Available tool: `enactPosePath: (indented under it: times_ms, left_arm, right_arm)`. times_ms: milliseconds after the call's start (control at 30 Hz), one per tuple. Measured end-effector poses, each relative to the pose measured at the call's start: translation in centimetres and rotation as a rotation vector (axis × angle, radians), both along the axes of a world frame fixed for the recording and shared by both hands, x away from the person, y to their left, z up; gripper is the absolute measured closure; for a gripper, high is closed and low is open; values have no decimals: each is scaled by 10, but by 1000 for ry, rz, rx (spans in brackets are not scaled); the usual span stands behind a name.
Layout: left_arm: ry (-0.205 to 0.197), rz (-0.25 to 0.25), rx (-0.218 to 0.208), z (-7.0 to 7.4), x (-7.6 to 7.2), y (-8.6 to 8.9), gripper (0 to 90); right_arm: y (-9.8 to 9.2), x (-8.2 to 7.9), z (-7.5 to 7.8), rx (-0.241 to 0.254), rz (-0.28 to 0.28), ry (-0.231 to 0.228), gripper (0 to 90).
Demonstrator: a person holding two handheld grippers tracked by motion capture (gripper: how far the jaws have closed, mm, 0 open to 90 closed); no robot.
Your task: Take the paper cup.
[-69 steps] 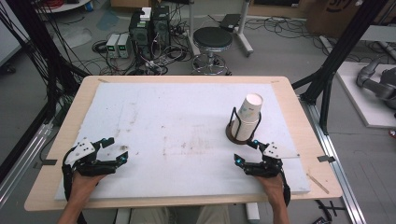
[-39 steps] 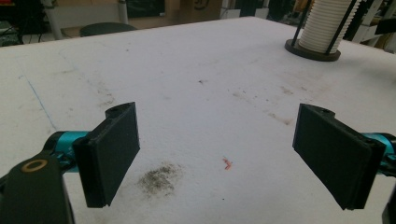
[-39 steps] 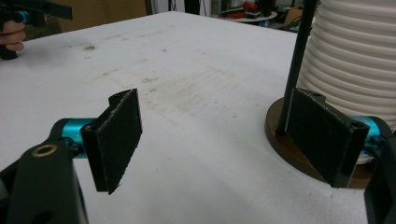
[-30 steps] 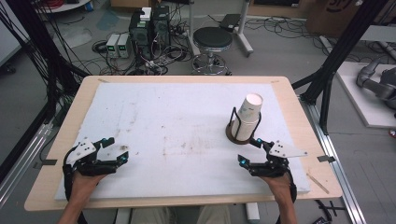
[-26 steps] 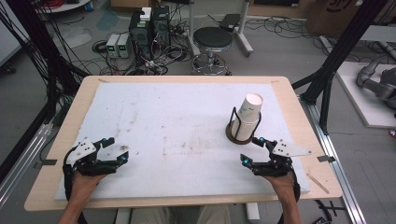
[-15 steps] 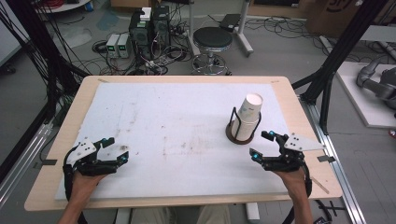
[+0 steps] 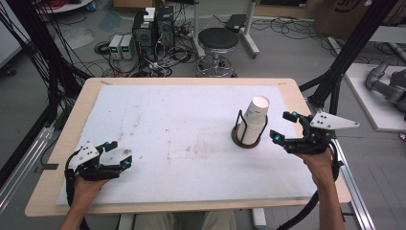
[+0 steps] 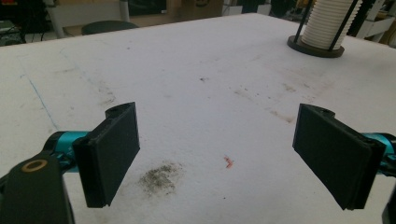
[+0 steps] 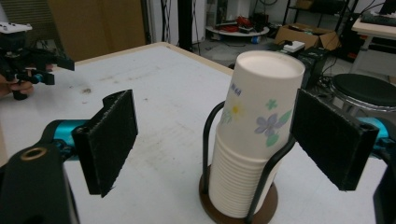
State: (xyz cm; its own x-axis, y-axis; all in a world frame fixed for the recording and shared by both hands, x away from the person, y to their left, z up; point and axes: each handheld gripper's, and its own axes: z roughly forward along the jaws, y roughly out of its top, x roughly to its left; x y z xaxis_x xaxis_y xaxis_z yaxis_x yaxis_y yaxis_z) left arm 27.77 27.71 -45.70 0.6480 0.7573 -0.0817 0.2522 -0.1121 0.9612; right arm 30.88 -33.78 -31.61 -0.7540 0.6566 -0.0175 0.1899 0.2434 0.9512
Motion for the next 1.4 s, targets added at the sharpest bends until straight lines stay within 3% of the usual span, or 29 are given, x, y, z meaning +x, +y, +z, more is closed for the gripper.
enactPosePath:
  times_ms: [400, 833, 1400]
  left_arm:
    - [-3, -1, -1, 0, 0, 0, 145]
    - [1, -1, 1, 0, 0, 0, 146]
    - [2, -4, -4, 0, 0, 1, 146]
  right_arm:
    - [2, 24, 39, -74, 11, 15, 151]
    - [11, 43, 55, -153, 44, 60, 151]
    - [27, 80, 78, -340, 109, 163, 151]
